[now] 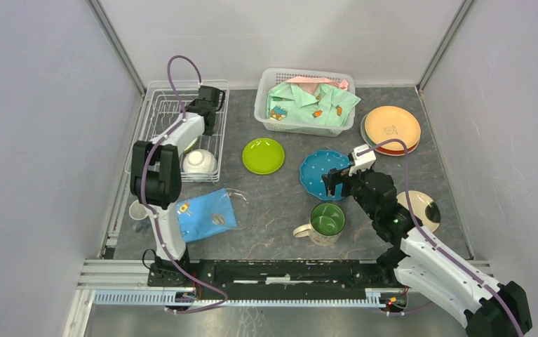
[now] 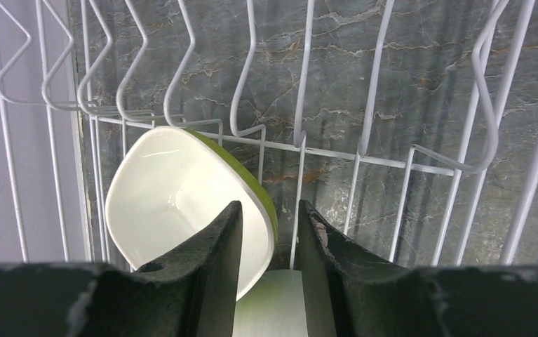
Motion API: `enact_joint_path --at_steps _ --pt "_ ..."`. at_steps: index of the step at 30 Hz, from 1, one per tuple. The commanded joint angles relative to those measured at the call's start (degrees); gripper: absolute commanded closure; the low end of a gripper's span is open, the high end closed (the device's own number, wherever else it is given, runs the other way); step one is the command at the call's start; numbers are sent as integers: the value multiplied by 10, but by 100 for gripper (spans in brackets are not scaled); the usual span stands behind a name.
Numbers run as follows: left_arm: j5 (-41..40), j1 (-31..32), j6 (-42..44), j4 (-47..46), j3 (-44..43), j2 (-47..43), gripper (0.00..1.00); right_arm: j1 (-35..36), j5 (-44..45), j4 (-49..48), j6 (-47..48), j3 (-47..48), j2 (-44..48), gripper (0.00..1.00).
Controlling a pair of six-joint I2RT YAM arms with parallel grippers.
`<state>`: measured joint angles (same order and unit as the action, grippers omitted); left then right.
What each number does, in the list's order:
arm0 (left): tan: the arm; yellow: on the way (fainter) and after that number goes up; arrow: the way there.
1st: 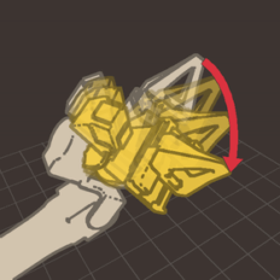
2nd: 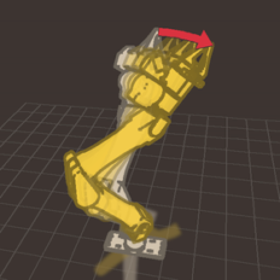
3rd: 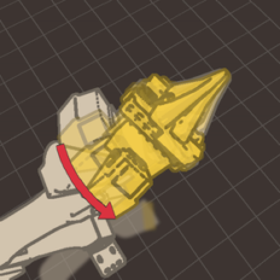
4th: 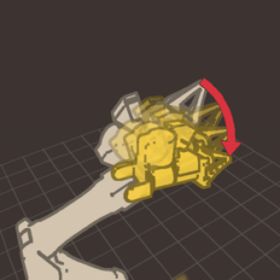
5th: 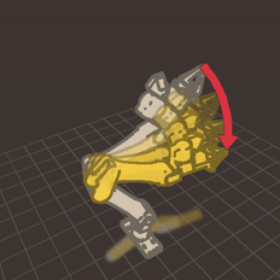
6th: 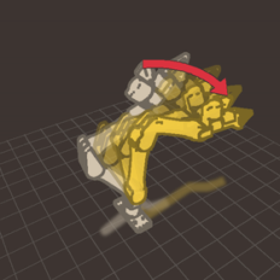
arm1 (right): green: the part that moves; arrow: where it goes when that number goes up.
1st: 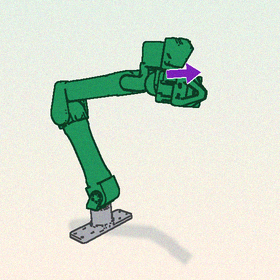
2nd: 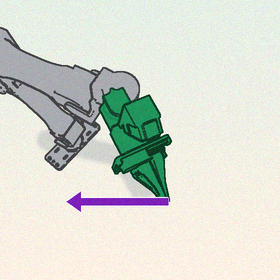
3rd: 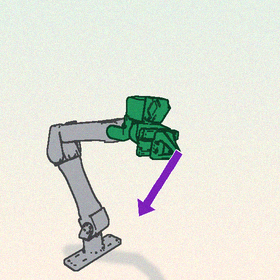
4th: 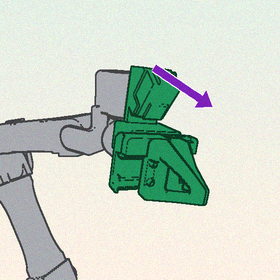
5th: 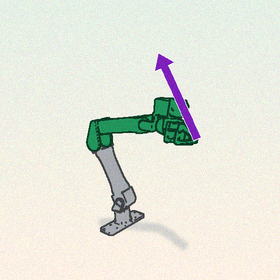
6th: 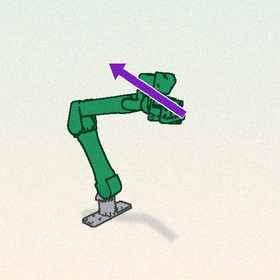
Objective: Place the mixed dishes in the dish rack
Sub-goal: Turn the bowl upside down on the dish rack.
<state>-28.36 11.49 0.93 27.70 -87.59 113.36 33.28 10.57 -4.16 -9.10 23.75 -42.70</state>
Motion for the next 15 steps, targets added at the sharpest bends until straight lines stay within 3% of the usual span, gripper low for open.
enact_joint_path --at_steps 1,8,12,15 --pt "-17 1 15 -13 -2 15 59 2 2 -23 4 4 8 2" --pt "-19 1 10 -14 3 16 67 1 3 -23 5 2 10 2" --pt "-15 1 12 -15 2 9 80 2 2 -23 4 1 12 2" --pt "-11 2 11 -10 -4 -1 96 1 5 -24 4 1 13 2"
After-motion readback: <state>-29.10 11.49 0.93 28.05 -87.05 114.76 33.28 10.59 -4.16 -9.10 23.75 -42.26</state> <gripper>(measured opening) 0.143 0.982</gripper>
